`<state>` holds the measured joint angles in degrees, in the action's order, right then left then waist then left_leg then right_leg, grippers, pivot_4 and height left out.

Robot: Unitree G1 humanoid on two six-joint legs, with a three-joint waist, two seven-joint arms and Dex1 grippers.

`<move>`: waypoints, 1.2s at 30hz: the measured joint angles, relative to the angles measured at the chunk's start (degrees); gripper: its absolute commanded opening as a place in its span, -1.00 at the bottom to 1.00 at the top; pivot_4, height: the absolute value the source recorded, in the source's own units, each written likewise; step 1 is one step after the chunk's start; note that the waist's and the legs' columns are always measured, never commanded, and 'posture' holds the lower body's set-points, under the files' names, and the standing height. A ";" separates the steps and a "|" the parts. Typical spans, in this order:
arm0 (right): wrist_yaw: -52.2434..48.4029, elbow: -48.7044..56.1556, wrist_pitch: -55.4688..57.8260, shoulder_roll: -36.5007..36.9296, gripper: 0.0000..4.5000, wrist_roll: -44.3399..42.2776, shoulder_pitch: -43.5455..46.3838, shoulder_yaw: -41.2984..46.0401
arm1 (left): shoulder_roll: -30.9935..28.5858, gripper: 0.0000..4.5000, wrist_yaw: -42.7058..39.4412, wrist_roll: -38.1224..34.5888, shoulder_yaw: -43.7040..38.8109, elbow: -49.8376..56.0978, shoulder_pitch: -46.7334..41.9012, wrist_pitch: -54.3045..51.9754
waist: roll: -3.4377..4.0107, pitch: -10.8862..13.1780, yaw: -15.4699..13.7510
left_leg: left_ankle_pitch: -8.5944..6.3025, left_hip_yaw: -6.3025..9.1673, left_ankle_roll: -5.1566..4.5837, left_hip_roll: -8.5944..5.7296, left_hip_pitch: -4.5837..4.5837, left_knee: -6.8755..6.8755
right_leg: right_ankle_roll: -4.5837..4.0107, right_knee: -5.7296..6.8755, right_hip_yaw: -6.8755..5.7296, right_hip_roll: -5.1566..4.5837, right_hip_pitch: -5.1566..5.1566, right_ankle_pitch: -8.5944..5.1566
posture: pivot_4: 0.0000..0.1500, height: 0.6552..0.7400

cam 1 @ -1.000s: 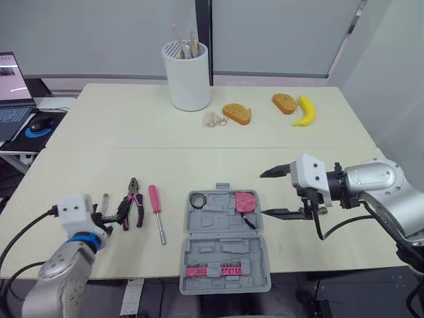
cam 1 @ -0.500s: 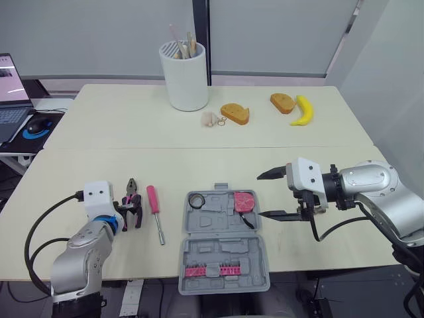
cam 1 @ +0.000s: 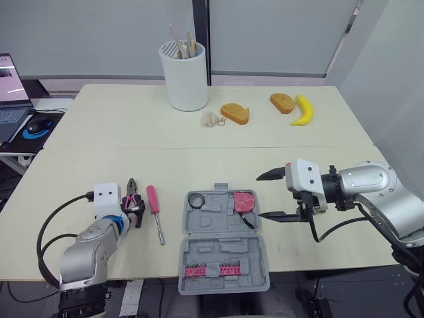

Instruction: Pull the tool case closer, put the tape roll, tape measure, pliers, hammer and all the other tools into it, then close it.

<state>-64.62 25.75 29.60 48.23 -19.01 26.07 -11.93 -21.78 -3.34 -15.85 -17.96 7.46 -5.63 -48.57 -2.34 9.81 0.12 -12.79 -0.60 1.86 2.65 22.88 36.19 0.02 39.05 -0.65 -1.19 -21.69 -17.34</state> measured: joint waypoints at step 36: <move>6.35 6.09 0.94 0.36 1.00 -0.12 -6.57 2.95 | -10.63 0.14 -13.51 1.34 0.97 12.53 5.12 12.93 | 0.07 0.07 -0.37 | -0.02 -0.01 0.10 -0.04 0.05 -0.03 | 0.00 -0.06 -0.03 -0.08 -0.03 0.00 | 1.00 1.00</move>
<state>-58.27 31.84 30.54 48.59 -19.14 19.50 -8.97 -32.41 -16.86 -14.51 -17.00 19.99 -0.52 -35.65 -2.27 9.88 -0.25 -12.82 -0.61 1.95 2.61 22.93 36.16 0.02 38.99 -0.68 -1.26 -21.72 -17.34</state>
